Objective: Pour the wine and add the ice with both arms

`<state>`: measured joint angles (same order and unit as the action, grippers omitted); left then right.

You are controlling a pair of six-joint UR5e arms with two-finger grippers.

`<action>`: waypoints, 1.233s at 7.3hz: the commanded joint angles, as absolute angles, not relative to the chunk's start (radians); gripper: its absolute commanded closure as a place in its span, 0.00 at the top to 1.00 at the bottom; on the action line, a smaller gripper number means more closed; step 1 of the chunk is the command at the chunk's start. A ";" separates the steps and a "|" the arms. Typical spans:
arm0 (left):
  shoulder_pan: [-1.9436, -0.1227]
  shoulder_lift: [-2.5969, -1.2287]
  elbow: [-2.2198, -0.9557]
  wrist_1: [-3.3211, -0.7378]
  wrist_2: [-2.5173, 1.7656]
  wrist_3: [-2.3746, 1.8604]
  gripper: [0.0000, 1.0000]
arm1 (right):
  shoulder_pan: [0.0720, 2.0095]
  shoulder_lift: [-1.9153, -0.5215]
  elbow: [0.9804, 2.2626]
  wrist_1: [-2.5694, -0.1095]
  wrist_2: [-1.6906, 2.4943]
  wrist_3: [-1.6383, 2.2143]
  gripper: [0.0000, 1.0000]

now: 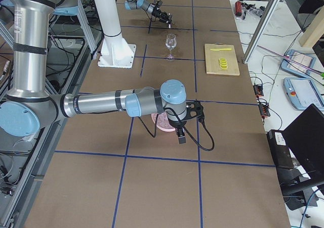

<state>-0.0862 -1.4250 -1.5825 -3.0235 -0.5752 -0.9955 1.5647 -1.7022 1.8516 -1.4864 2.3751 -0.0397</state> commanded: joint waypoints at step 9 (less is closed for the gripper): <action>-0.091 -1.422 -1.681 -3.243 -0.584 -0.478 0.00 | 1.565 -1.703 1.850 -1.488 2.373 -0.040 1.00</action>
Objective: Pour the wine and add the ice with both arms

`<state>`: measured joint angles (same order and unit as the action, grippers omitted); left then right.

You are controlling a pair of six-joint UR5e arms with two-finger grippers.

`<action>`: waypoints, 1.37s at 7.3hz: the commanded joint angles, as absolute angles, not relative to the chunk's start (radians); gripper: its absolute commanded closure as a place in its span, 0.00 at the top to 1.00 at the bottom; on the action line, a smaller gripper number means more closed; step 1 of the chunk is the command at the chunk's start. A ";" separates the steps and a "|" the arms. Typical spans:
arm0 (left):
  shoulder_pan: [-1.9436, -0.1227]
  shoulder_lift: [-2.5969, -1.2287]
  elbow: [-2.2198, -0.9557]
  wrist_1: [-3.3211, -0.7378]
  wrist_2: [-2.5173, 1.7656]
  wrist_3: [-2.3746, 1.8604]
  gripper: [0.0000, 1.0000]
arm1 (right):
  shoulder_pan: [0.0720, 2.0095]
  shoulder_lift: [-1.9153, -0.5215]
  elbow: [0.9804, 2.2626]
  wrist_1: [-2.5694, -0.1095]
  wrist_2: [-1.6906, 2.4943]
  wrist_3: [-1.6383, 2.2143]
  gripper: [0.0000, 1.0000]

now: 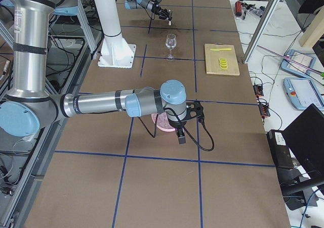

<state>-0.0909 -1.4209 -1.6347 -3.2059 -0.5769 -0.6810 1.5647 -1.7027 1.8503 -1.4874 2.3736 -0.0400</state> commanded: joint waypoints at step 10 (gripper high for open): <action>-0.583 -1.757 -1.987 -2.579 -1.791 -0.273 0.00 | 1.565 -1.703 1.841 -1.488 2.372 -0.038 1.00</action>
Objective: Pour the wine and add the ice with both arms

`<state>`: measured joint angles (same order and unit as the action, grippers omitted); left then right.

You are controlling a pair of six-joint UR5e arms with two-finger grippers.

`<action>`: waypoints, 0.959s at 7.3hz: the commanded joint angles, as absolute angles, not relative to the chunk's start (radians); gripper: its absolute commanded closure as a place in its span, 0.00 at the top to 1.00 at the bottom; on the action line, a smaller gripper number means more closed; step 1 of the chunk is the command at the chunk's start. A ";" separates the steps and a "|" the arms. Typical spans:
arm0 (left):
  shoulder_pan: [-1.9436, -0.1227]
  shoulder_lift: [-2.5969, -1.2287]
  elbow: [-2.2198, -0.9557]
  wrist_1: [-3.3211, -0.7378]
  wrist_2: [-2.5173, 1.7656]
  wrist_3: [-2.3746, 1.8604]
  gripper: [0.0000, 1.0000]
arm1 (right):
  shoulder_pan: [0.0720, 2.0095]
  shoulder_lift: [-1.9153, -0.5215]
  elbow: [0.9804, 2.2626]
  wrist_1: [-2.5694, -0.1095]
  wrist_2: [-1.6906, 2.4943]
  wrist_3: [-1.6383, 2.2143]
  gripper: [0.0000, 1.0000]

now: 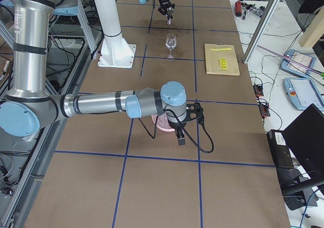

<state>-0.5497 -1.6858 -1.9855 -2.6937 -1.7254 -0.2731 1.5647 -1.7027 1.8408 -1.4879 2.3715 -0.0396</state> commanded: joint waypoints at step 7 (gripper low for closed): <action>-0.529 -1.980 -2.011 -2.042 -1.789 -0.189 0.00 | 1.565 -1.703 1.841 -1.488 2.372 -0.038 1.00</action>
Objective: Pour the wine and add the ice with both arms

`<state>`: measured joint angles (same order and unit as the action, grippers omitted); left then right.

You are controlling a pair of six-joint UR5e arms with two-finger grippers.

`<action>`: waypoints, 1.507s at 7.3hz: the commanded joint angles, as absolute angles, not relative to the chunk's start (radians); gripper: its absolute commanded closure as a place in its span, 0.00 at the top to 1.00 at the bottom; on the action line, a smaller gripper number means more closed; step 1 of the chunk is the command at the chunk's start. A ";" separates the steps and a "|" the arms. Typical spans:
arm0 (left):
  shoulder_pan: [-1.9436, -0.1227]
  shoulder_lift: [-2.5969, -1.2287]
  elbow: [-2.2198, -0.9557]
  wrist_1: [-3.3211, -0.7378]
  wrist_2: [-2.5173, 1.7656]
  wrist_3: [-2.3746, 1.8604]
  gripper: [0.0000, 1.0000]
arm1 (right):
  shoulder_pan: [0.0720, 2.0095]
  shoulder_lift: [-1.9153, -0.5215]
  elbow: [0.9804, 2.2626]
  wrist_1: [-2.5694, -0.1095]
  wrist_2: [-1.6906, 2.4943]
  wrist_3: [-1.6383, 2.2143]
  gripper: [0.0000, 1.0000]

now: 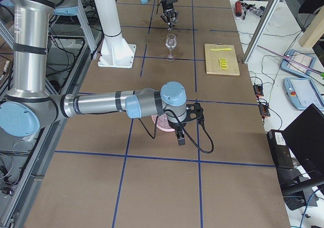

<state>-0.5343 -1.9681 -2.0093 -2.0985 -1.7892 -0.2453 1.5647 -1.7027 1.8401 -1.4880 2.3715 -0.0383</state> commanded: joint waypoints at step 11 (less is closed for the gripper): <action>-0.459 -2.221 -2.028 -1.465 -1.697 -0.101 0.00 | 1.565 -1.703 1.830 -1.488 2.372 -0.038 1.00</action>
